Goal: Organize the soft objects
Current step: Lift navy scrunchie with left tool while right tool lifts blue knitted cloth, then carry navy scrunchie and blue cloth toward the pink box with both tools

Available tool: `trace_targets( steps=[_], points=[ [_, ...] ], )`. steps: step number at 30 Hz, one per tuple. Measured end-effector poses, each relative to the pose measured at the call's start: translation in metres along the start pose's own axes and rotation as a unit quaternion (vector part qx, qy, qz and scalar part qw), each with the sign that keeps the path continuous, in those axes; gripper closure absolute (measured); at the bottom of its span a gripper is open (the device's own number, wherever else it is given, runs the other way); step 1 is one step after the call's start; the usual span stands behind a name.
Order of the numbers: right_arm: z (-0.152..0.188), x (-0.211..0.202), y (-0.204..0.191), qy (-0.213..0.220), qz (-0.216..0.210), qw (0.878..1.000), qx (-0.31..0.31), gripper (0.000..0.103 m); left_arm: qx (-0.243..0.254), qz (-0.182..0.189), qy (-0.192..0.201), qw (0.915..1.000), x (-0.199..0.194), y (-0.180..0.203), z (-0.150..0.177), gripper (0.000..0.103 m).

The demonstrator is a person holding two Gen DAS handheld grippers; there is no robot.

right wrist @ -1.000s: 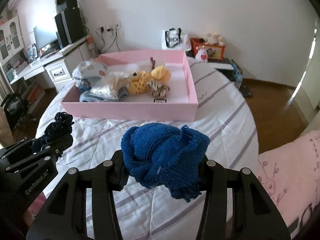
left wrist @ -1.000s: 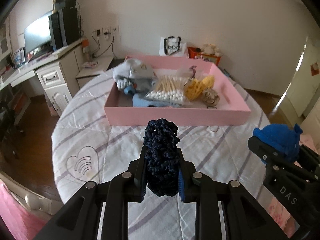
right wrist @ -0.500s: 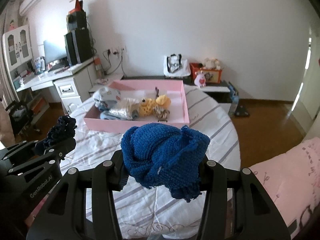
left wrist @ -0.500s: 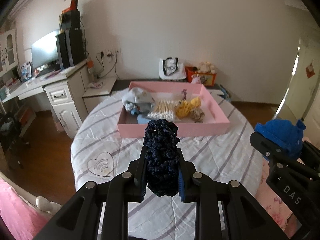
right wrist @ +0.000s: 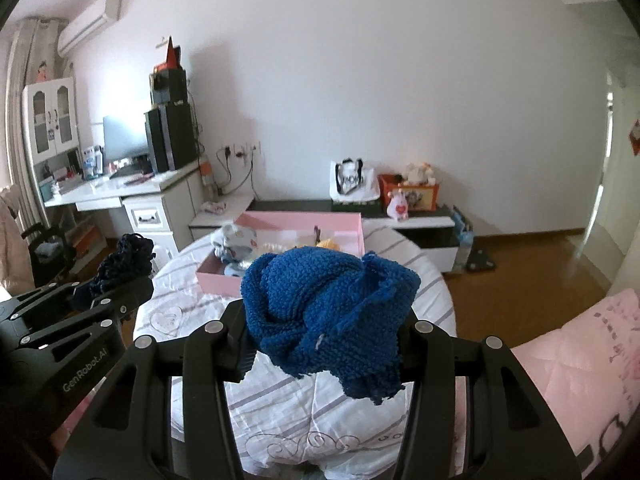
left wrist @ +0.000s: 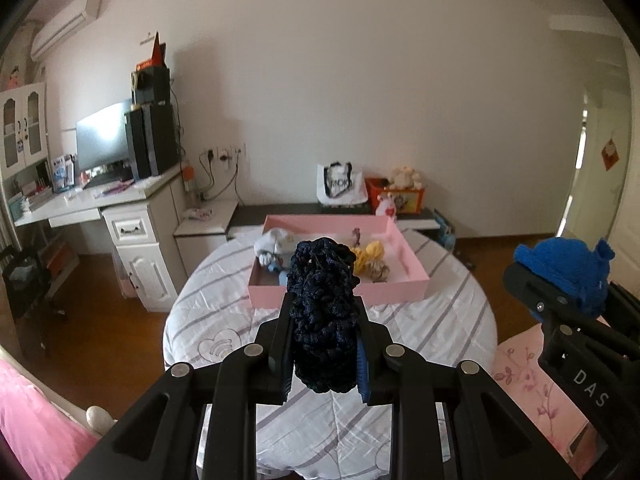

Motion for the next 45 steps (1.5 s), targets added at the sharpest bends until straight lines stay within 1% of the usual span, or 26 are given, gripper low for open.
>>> trace_targets(
  steps=[9, 19, 28, 34, 45],
  points=[
    [-0.007, -0.038, -0.01, 0.047, -0.005, 0.999, -0.008, 0.055, -0.008, 0.002, 0.042, 0.9991, -0.055, -0.008, 0.006, 0.082],
    [-0.009, -0.069, -0.02, 0.086, -0.003, 0.996, -0.018, 0.055, -0.018, -0.007, 0.078, 0.9968, -0.096, -0.015, 0.025, 0.082],
    [-0.007, -0.083, -0.028, 0.105, -0.002, 0.994, -0.028, 0.055, -0.023, -0.01, 0.1, 0.9947, -0.115, -0.019, 0.048, 0.082],
    [-0.005, -0.085, -0.029, 0.106, -0.002, 0.994, -0.029, 0.055, -0.024, -0.005, 0.101, 0.9946, -0.123, -0.022, 0.063, 0.082],
    [-0.004, -0.082, -0.028, 0.103, -0.003, 0.994, -0.03, 0.055, -0.028, -0.006, 0.096, 0.9949, -0.127, -0.028, 0.064, 0.082]
  ],
)
Point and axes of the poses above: each gripper's, at about its wrist camera, not at the fingertips, and x roughly the way its jaws point, y to its right, z to its underside, the point moved 1 cm from there along x, roughly the way its jaws point, and after that the axes turned 11 degrees about -z, right-handed, at the moved point
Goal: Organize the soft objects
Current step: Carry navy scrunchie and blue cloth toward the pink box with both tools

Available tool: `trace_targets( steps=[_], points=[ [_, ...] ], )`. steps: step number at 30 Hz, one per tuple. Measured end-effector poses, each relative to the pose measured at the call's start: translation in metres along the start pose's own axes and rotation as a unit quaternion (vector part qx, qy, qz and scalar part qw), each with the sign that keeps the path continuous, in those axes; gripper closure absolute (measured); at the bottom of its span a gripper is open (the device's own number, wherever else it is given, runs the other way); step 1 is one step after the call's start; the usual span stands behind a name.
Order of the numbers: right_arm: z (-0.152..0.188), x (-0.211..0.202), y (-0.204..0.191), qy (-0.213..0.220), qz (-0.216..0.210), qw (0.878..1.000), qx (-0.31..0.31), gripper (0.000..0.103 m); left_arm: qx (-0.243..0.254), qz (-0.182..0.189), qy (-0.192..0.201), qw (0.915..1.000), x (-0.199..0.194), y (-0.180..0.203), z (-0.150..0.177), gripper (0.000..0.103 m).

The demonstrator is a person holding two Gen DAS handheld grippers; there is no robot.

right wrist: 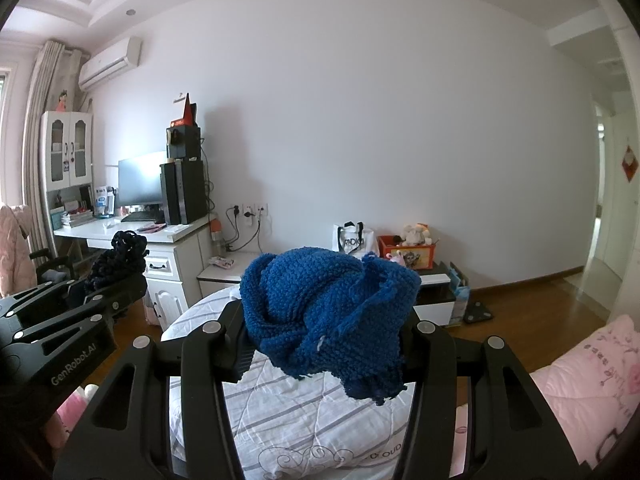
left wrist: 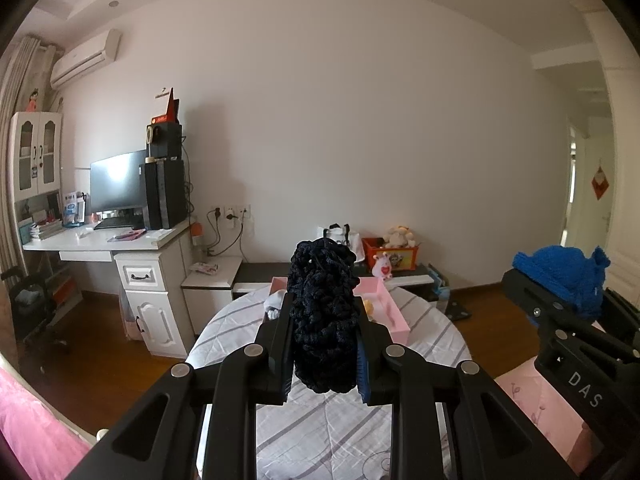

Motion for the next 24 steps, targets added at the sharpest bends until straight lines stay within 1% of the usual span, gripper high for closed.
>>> trace_targets(
  steps=[5, 13, 20, 24],
  points=[
    [0.001, 0.001, -0.001, -0.001, -0.003, 1.0, -0.003, 0.055, 0.0, -0.002, -0.003, 1.0, 0.005, 0.011, -0.009, 0.082],
    [0.001, 0.008, 0.005, -0.008, -0.003, 1.0, -0.003, 0.055, -0.001, -0.004, -0.011, 0.9999, 0.014, 0.011, -0.008, 0.082],
    [0.001, 0.024, 0.01, -0.024, -0.003, 1.0, 0.002, 0.055, 0.002, -0.001, -0.026, 0.9996, 0.029, 0.012, -0.009, 0.082],
    [0.002, 0.037, 0.013, -0.037, -0.004, 0.999, 0.006, 0.055, 0.005, 0.0, -0.039, 0.9992, 0.046, 0.012, -0.012, 0.082]
  ],
)
Point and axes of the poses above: each gripper's, at about its wrist camera, not at the fingertips, and x roughly the way its jaws point, y to its right, z to its underside, the point moved 1 cm from there along x, roughly the way its jaws point, and after that the axes turned 11 degrees about -z, right-handed, at the moved point
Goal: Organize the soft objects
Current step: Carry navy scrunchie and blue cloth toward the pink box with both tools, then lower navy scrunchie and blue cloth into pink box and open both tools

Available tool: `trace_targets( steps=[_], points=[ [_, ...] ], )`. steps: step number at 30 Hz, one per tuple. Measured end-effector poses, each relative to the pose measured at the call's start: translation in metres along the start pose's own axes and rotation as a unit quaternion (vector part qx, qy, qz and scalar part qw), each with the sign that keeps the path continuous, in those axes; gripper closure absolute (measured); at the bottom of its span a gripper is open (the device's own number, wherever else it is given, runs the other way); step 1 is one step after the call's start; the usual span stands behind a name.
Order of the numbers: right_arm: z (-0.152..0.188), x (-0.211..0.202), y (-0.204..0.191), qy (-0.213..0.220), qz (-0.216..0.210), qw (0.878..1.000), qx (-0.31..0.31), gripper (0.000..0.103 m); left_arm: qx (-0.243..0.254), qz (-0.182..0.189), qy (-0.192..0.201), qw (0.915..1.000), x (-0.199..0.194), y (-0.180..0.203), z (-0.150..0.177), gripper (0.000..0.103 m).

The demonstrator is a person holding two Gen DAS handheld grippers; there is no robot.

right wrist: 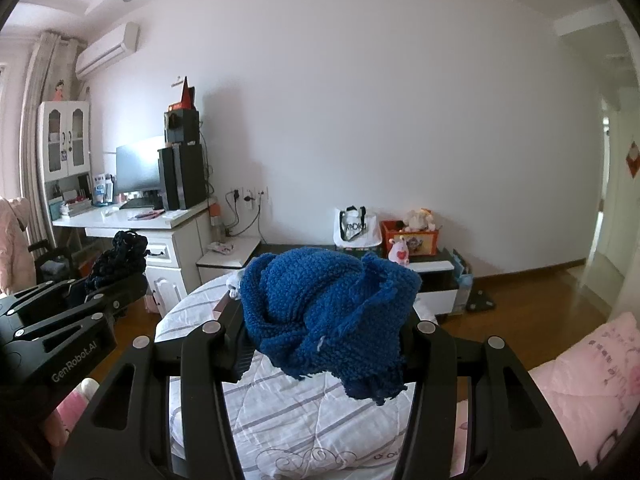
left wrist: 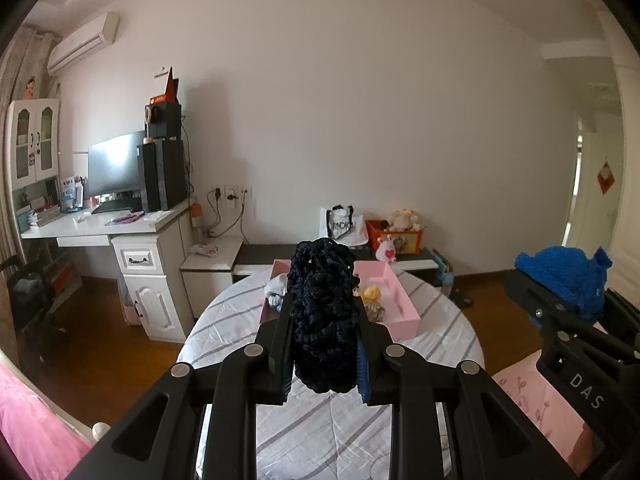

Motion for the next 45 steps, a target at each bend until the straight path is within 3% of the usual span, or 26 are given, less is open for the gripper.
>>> trace_targets(
  steps=[11, 29, 45],
  points=[
    [0.007, 0.06, 0.021, -0.05, 0.001, 0.999, 0.018, 0.055, 0.013, 0.007, -0.051, 0.9986, 0.082, 0.014, -0.03, 0.082],
    [0.04, 0.207, 0.066, -0.162, -0.004, 0.985, 0.061, 0.055, 0.033, 0.007, -0.172, 0.9846, 0.306, 0.056, -0.088, 0.082],
    [0.048, 0.3, 0.087, -0.199, -0.014, 0.978, 0.053, 0.055, 0.058, 0.0, -0.21, 0.976, 0.489, 0.104, -0.122, 0.082]
  ],
)
Point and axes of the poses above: each gripper's, at about its wrist camera, not at the fingertips, and x roughly the way its jaws point, y to its right, z to its underside, the point moved 1 cm from there along x, roughly the way its jaws point, and after that the axes turned 11 degrees about -z, right-handed, at the moved point
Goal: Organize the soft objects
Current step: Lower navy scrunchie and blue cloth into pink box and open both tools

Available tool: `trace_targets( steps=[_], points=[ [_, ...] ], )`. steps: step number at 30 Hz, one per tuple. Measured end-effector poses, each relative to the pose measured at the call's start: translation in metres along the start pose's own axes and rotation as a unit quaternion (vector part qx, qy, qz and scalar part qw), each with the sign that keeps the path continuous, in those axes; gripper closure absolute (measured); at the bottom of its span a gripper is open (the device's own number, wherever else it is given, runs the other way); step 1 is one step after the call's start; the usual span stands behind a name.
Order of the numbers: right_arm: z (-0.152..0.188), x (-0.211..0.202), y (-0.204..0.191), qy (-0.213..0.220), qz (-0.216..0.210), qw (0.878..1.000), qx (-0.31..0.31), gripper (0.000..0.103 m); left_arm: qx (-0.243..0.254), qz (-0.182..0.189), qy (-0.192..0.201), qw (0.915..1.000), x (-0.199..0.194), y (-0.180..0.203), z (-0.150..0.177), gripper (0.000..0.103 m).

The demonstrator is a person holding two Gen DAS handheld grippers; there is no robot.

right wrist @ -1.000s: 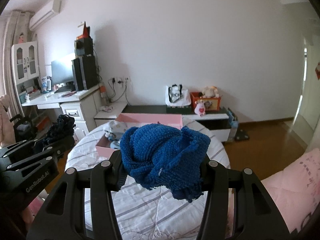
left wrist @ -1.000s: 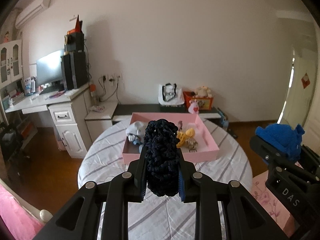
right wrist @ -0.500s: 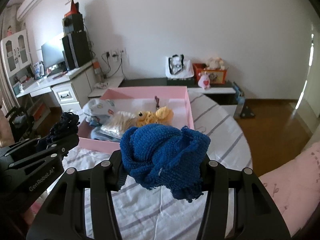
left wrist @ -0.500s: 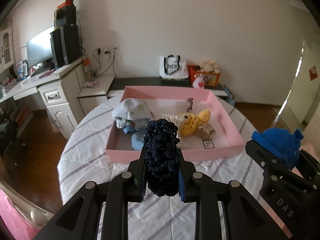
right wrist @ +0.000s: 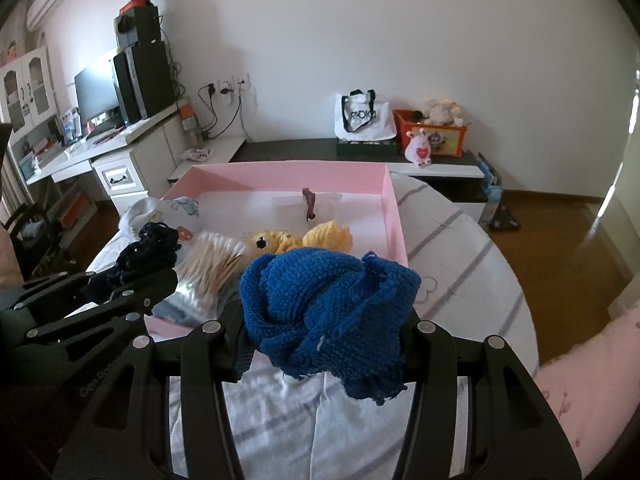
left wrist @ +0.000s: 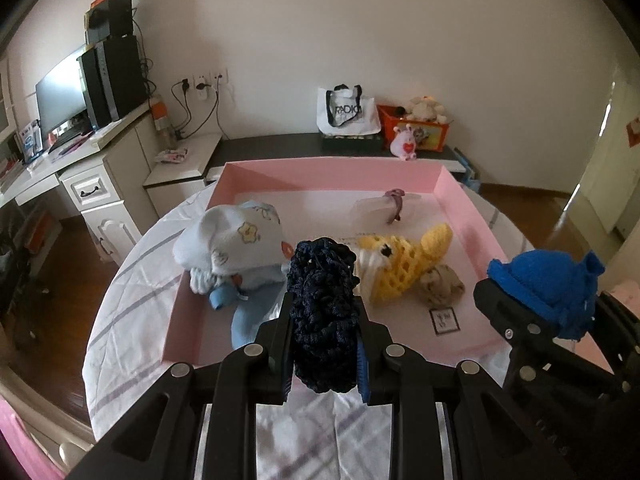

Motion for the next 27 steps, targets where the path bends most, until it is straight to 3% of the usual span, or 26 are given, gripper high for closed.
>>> trace_targets(
  steps=[9, 17, 20, 23, 25, 27],
  points=[
    [-0.005, 0.034, 0.006, -0.031, -0.015, 0.999, -0.002, 0.055, 0.014, -0.002, -0.019, 0.9997, 0.065, 0.018, -0.027, 0.082],
    [-0.002, 0.054, 0.014, -0.057, -0.014, 0.998, 0.006, 0.053, 0.018, -0.001, -0.017, 0.9997, 0.092, 0.027, -0.022, 0.08],
    [0.0, 0.056, 0.017, -0.059, -0.012, 0.998, 0.01, 0.052, 0.018, -0.005, -0.011, 0.9998, 0.084, 0.022, -0.003, 0.077],
    [0.0, 0.055, 0.02, -0.058, -0.005, 0.998, 0.015, 0.05, 0.011, -0.028, -0.007, 0.9995, 0.076, 0.017, 0.013, 0.054],
    [0.001, 0.053, 0.024, -0.056, 0.002, 0.998, 0.022, 0.046, 0.0, -0.048, -0.007, 0.9988, 0.076, 0.013, 0.017, 0.033],
    [0.001, 0.05, 0.026, -0.051, 0.007, 0.998, 0.028, 0.037, -0.012, -0.046, -0.012, 0.9988, 0.08, 0.01, 0.019, 0.027]
  ],
)
Point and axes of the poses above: each gripper's, at about its wrist camera, not at the fingertips, and x roughly the way its jaws point, y to its right, z to its underside, the point moved 1 cm from there along x, roughly the way its jaws point, and after that the axes turned 11 degrees about -z, right-handed, at the moved point
